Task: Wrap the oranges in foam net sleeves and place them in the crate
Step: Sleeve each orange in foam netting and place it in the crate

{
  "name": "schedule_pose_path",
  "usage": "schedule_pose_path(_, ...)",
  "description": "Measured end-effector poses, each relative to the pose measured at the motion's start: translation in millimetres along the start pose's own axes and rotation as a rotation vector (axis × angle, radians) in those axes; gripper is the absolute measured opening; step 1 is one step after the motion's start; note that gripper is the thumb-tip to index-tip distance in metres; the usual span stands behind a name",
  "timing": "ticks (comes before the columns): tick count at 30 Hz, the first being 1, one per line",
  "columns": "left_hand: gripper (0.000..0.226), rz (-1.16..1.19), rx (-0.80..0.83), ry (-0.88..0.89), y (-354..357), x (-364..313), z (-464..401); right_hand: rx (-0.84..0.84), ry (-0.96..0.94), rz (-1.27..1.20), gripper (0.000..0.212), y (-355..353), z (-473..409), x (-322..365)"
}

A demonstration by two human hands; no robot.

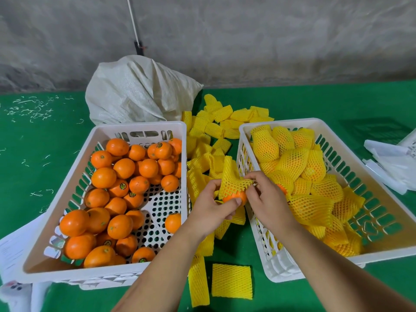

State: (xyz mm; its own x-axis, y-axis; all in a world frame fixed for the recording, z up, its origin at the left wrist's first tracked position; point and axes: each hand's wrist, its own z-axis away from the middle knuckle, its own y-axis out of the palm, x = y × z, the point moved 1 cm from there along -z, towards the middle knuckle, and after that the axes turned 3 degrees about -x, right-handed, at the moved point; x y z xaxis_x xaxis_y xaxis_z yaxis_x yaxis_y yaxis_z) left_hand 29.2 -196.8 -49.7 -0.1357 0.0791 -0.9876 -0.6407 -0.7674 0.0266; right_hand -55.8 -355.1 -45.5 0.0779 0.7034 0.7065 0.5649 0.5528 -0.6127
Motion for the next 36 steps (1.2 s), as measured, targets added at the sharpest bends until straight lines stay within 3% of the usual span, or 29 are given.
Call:
schedule_pose_path(6, 0.039, 0.028, -0.036, 0.015, -1.9, -0.9, 0.3, 0.020, 0.023, 0.070, 0.027, 4.5, -1.6, -8.3)
schedule_pose_path(10, 0.037, 0.142, -0.071, 0.002, -6.3, -3.5, -0.2, 0.097, -0.062, 0.135, 0.030, 8.3, -3.8, -8.0)
schedule_pose_path(17, 0.032, 0.211, 0.021, -0.081, -0.2, -3.8, 1.2, 0.022, 0.072, 0.015, 0.023, 3.8, -4.7, -8.0)
schedule_pose_path(21, 0.056, 0.167, 0.139, -0.063, -0.2, -3.4, 4.7, 0.060, 0.067, 0.009, 0.009, 2.9, -2.5, -2.8)
schedule_pose_path(23, 0.064, 0.128, 0.121, -0.031, 0.4, -2.9, 5.5, 0.068, 0.034, -0.003, 0.010, 2.9, -3.0, -3.2)
schedule_pose_path(25, 0.059, 0.123, 0.069, -0.025, 0.2, -3.0, 4.3, 0.075, 0.040, -0.015, 0.006, 4.7, -3.8, -7.1)
schedule_pose_path(32, 0.051, 0.113, 0.046, 0.001, -4.1, -3.1, 1.0, 0.055, 0.034, 0.070, 0.034, 11.2, -7.2, -16.1)
schedule_pose_path(36, 0.045, 0.128, 0.021, 0.025, -5.1, -0.7, 0.3, 0.033, 0.012, 0.108, 0.024, 11.6, -7.3, -15.0)
